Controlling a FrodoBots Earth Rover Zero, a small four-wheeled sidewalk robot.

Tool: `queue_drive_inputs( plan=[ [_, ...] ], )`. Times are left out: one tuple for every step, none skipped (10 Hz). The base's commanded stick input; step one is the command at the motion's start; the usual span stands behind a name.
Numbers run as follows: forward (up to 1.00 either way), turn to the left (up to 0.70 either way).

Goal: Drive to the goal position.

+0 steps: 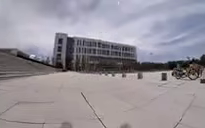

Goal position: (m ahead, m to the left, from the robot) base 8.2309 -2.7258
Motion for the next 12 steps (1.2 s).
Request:
queue_drive_inputs(
  plan=[
    [0.70, 0.00],
    [0.70, 0.00],
    [0.70, 0.00],
    [0.70, 0.00],
    [0.70, 0.00],
    [0.70, 0.00],
    [0.70, 0.00],
    [0.70, 0.00],
    [0.70, -0.01],
    [0.70, -0.22],
    [0.70, -0.34],
    [0.70, -0.34]
  ],
)
